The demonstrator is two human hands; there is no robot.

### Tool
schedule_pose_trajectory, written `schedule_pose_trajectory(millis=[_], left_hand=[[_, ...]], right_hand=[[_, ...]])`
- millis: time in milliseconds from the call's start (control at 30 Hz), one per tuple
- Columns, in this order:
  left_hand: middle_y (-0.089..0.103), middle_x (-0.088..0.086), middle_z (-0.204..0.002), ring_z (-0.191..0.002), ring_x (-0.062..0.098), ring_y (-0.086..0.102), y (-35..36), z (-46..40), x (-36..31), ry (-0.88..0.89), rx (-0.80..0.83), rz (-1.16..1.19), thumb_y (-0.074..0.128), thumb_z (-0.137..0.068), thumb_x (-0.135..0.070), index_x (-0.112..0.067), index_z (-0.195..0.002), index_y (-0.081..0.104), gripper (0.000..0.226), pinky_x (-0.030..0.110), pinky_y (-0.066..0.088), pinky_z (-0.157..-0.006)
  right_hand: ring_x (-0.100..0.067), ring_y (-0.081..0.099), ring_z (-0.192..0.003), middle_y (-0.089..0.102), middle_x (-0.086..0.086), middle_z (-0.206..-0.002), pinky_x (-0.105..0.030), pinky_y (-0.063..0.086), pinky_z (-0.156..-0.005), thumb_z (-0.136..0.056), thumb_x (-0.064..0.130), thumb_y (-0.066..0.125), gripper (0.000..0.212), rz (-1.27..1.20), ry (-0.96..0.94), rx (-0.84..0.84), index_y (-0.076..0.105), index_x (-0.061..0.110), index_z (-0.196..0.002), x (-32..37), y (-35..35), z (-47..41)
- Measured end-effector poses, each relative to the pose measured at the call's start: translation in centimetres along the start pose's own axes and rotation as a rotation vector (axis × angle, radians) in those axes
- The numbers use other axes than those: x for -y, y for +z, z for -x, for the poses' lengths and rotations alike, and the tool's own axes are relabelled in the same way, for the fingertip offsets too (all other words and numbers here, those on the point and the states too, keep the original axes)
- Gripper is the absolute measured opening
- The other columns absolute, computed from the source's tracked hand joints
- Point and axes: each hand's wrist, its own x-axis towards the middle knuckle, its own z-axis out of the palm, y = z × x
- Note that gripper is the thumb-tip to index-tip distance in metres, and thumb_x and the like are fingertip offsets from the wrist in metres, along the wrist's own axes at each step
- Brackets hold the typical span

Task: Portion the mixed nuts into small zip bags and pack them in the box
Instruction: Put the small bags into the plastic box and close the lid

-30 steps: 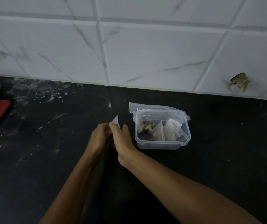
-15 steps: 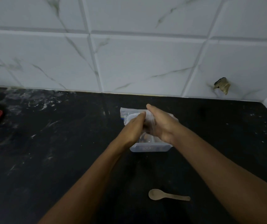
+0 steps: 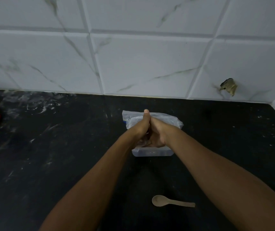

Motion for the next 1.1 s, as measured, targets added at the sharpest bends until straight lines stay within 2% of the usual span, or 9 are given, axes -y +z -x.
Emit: schedule_pose_trajectory(millis=[167,300,367,467,567,700,900,1033,1100], left_hand=[[0.053,0.018,-0.139,-0.122,0.027,0.053,0.4,-0.3,-0.1,0.003,-0.019,0.093,0.022,-0.096,-0.069,0.001,-0.138,0.047,0.085,0.037,0.039,-0.110],[0.042,0.015,-0.150,-0.138,0.029,0.042,0.2,0.3,0.8,0.163,-0.066,0.106,0.019,-0.096,-0.067,-0.013,-0.149,0.037,0.078,0.042,0.034,-0.115],[0.052,0.010,-0.136,-0.122,0.022,0.054,-0.8,0.7,1.9,0.308,-0.175,0.056,0.017,-0.097,-0.066,-0.015,-0.143,0.044,0.074,0.040,0.046,-0.102],[0.059,-0.006,-0.107,-0.090,0.002,0.059,-2.7,0.9,4.1,0.451,-0.353,0.093,0.023,-0.100,-0.058,-0.023,-0.121,0.057,0.053,0.021,0.046,-0.070],[0.063,-0.003,-0.115,-0.101,0.005,0.060,-3.9,0.7,5.9,0.453,-0.464,0.149,0.025,-0.101,-0.056,-0.026,-0.112,0.061,0.049,0.027,0.051,-0.084],[0.036,0.009,-0.156,-0.143,0.025,0.035,-4.4,-0.5,7.6,0.300,-0.316,0.252,0.020,-0.099,-0.061,-0.016,-0.150,0.035,0.069,0.048,0.027,-0.119],[0.064,0.000,-0.130,-0.128,0.019,0.055,-3.2,-1.5,9.5,0.303,-0.067,0.360,0.010,-0.097,-0.065,-0.027,-0.131,0.056,0.068,0.038,0.038,-0.112],[0.057,0.009,-0.140,-0.127,0.022,0.055,-2.9,-2.3,10.0,0.274,-0.021,0.417,0.017,-0.096,-0.066,-0.020,-0.147,0.041,0.073,0.044,0.037,-0.114],[0.053,0.010,-0.143,-0.129,0.023,0.053,-2.6,-2.3,9.9,0.283,-0.038,0.426,0.020,-0.093,-0.066,-0.022,-0.144,0.042,0.071,0.047,0.035,-0.116]], right_hand=[[-0.037,0.031,-0.140,0.034,-0.017,-0.152,-0.050,0.028,-0.112,-0.091,0.066,0.036,0.077,-0.053,-0.035,-0.001,0.034,0.011,-0.146,0.2,0.8,-0.1],[-0.033,0.043,-0.132,0.041,-0.017,-0.147,-0.042,0.044,-0.099,-0.091,0.063,0.043,0.076,-0.050,-0.099,-0.077,0.036,0.008,-0.144,0.2,0.1,1.8],[-0.023,0.054,-0.114,0.048,-0.015,-0.139,-0.032,0.048,-0.085,-0.094,0.058,0.044,0.067,-0.037,-0.182,-0.113,0.043,0.008,-0.139,-0.2,-1.6,3.0],[-0.020,0.055,-0.113,0.054,-0.011,-0.133,-0.037,0.044,-0.101,-0.097,0.054,0.039,0.054,0.045,-0.409,-0.280,0.050,0.016,-0.134,-1.4,-5.1,4.3],[-0.016,0.054,-0.110,0.055,-0.006,-0.132,-0.036,0.041,-0.099,-0.099,0.048,0.037,0.044,0.064,-0.508,-0.529,0.052,0.020,-0.129,-2.5,-8.5,4.2],[-0.023,0.041,-0.134,0.043,-0.008,-0.147,-0.041,0.031,-0.112,-0.098,0.055,0.034,0.062,-0.059,-0.401,-0.492,0.040,0.014,-0.144,-5.3,-10.9,3.4],[-0.020,0.042,-0.134,0.044,-0.006,-0.148,-0.040,0.030,-0.114,-0.096,0.060,0.026,0.068,-0.202,-0.423,-0.276,0.037,0.013,-0.145,-8.3,-9.7,2.4],[-0.012,0.055,-0.114,0.057,-0.002,-0.135,-0.028,0.042,-0.093,-0.096,0.059,0.028,0.060,-0.190,-0.434,-0.275,0.046,0.023,-0.140,-9.3,-8.3,1.9],[-0.013,0.052,-0.121,0.053,-0.002,-0.140,-0.030,0.041,-0.098,-0.092,0.064,0.034,0.065,-0.191,-0.450,-0.299,0.043,0.025,-0.143,-9.9,-7.9,1.5]])
